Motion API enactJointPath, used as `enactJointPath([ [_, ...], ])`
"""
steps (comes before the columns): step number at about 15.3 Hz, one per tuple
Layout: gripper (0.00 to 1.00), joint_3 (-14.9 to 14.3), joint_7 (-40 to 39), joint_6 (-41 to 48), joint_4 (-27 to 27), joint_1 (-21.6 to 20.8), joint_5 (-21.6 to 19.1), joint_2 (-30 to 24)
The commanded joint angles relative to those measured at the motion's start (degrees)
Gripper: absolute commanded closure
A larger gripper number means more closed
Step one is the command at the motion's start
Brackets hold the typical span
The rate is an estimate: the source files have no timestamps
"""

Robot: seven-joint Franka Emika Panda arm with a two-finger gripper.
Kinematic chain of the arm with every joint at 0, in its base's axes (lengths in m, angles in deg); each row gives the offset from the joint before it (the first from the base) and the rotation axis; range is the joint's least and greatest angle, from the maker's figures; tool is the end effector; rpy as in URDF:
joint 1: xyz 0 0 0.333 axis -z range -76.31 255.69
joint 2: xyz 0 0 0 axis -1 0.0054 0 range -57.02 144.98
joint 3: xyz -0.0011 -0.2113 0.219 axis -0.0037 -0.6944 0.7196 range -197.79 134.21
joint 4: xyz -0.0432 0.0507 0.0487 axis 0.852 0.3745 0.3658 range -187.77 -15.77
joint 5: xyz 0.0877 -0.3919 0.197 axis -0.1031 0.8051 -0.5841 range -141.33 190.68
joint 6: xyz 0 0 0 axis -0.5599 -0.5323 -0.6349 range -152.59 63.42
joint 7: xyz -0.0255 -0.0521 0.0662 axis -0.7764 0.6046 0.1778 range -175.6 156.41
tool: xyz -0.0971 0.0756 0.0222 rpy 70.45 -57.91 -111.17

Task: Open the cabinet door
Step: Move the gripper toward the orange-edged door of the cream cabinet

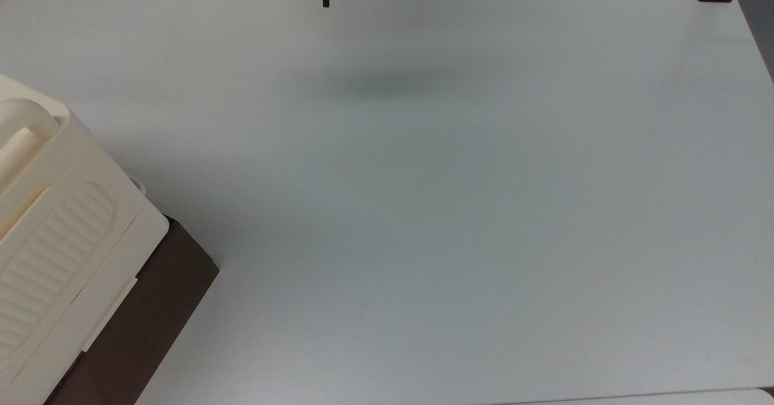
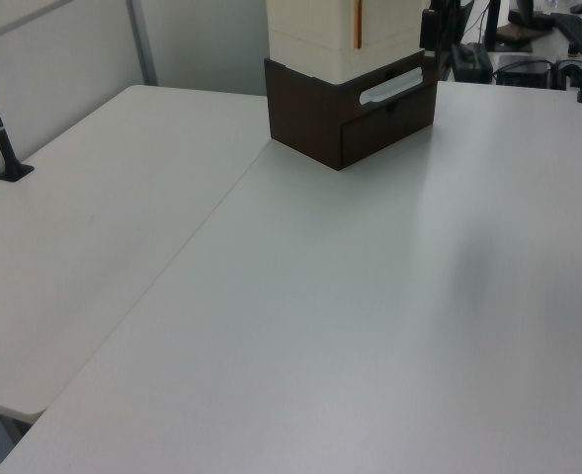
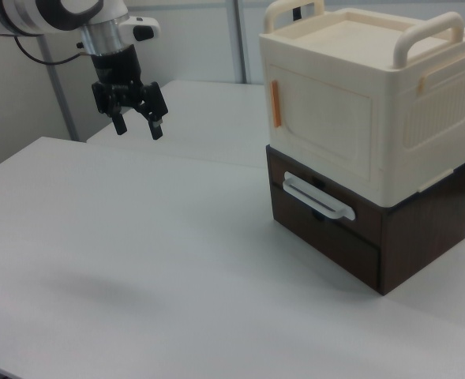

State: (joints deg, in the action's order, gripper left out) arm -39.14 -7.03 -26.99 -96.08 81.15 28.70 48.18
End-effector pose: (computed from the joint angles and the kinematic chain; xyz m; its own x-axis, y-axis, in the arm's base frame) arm 0.6317 0.0070 0.6014 0.9995 -0.0242 0.0197 -0.0256 -0.9966 0.0787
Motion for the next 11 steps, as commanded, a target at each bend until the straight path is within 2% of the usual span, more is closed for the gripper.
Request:
enactJointPath([
  [1, 0.0, -0.03, 1.13, 1.77, -0.33, 0.27, 0.28, -0.16],
  [8, 0.0, -0.82, 1.13, 1.26, 0.11, 0.37, 0.02, 0.01],
  [11, 0.0, -1.08, 1.3, -1.63, 1.5, 1.41, -1.73, 0.54],
])
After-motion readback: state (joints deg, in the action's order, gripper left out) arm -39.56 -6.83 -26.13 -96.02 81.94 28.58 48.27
